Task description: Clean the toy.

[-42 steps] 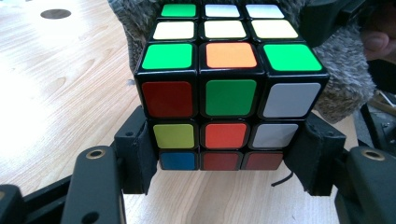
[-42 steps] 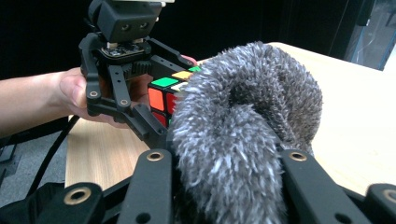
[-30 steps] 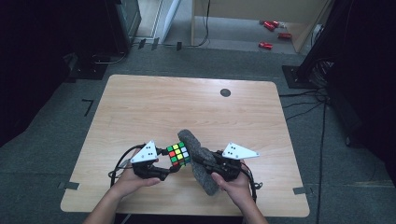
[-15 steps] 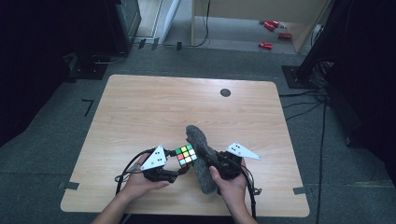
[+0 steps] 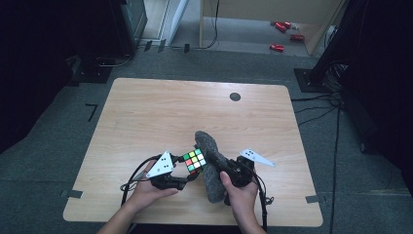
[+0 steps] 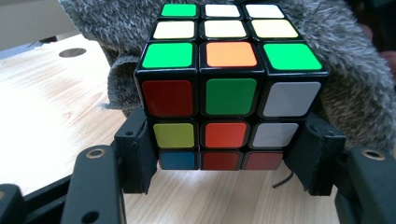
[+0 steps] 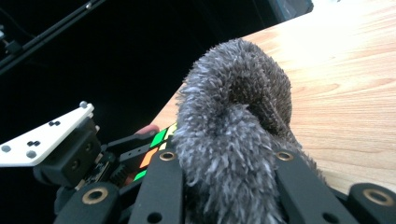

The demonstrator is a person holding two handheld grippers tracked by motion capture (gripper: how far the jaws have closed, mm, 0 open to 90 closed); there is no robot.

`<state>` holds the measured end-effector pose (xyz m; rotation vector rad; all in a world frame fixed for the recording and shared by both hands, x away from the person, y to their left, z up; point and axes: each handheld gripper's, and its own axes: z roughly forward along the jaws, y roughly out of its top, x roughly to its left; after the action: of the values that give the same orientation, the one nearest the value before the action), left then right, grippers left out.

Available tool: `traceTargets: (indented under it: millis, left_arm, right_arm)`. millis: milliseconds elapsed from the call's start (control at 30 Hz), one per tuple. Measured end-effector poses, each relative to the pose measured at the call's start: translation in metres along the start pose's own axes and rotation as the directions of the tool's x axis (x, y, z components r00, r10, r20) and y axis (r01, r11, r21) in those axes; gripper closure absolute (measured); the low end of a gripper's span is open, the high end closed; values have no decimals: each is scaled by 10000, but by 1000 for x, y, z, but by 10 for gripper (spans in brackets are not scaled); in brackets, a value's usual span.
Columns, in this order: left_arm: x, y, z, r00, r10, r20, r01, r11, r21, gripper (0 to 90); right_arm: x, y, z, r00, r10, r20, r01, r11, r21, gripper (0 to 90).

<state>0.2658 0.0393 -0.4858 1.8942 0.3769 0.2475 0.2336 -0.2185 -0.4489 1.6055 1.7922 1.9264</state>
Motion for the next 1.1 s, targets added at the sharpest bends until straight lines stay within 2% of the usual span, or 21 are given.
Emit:
traceTargets:
  millis: [133, 167, 200, 233, 300, 367, 467, 600, 633, 700, 733, 867, 933, 1033, 1067, 1100]
  left_arm:
    - [0, 1, -1, 9999, 92, -126, -92, 10000, -28, 353]
    - [2, 2, -4, 9996, -133, -234, 128, 9998, -182, 353]
    - [2, 2, -4, 9996, -133, -234, 128, 9998, -182, 354]
    - [6, 2, -6, 9988, -407, -267, 400, 9988, -291, 353]
    - [6, 1, -6, 9989, -455, -112, 453, 9988, -174, 354]
    - [4, 0, -4, 9993, -382, -20, 382, 9992, -74, 353]
    - [-7, 0, 3, 9998, -25, 204, 21, 9998, 178, 354]
    - [-6, 3, 1, 9998, -74, 186, 74, 10000, -10, 353]
    - [-2, 4, -2, 9995, -267, 175, 270, 9995, -145, 353]
    - [-1, 3, -3, 9991, -393, 144, 396, 9991, -146, 353]
    - [-1, 2, -3, 9989, -421, 203, 421, 9991, 13, 354]
    - [-9, 1, 3, 9992, -112, 385, 100, 9994, 325, 354]
    - [-13, 2, 6, 9986, -1, 529, -18, 9994, 352, 354]
    - [-16, 5, 5, 9980, 126, 624, -140, 9997, 211, 354]
    - [-16, 5, 5, 9980, 126, 624, -140, 9997, 211, 354]
    - [-13, 7, 1, 9987, -39, 517, 38, 10000, 25, 353]
  right_arm:
    - [-5, -2, 1, 9997, 70, 251, -71, 10000, 35, 766]
    - [-9, -5, 4, 9994, 200, 299, -207, 9995, 219, 767]
    - [-9, -5, 4, 9994, 200, 299, -207, 9995, 219, 767]
    - [-10, -7, 5, 9991, 291, 296, -302, 9989, 370, 767]
    - [-7, -5, 3, 9993, 329, 169, -335, 9989, 317, 767]
    - [-5, -2, 2, 9993, 375, 18, -375, 9992, 163, 767]
    - [-2, 1, -1, 9996, 277, 36, -277, 9996, -88, 766]
    - [-8, -1, -1, 9987, 486, 125, -485, 9988, -104, 766]
    - [-12, -4, 1, 9972, 724, 172, -726, 9973, 91, 766]
    - [-13, -6, 2, 9968, 788, 167, -790, 9968, 125, 766]
    - [-12, -5, 2, 9953, 965, 37, -965, 9953, 122, 766]
    - [-6, -1, -1, 9965, 840, -33, -841, 9964, -139, 766]
    - [-6, 1, -3, 9974, 714, 133, -709, 9969, -338, 765]
    - [-13, -2, -1, 9953, 898, 350, -887, 9955, -318, 765]
    - [-15, -4, 0, 9942, 983, 431, -973, 9949, -250, 765]
    - [-16, -6, 1, 9939, 998, 476, -990, 9949, -182, 766]
